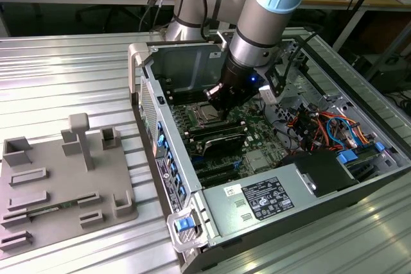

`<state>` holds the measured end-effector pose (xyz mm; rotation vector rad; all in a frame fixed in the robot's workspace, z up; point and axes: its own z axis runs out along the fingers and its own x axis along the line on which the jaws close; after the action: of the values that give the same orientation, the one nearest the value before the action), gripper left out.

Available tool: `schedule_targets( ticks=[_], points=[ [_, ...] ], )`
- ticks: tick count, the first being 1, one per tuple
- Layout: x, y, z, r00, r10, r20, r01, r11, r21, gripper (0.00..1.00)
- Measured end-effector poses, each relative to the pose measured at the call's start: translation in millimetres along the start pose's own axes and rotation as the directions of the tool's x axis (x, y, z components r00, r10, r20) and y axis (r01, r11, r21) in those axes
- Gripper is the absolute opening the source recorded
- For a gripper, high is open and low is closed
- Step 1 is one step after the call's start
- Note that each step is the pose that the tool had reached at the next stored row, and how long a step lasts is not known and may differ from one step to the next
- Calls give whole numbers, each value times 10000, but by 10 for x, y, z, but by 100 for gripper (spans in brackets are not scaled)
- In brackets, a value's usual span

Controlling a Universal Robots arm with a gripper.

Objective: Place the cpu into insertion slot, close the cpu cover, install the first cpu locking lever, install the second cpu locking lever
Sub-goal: 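Install the second cpu locking lever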

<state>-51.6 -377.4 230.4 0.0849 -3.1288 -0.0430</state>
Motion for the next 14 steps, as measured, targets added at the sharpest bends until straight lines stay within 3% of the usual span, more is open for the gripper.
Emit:
schedule_targets(
  ticks=[14],
  points=[
    [295,15,28,10000,0,-2,0,10000,0,11]
  ],
)
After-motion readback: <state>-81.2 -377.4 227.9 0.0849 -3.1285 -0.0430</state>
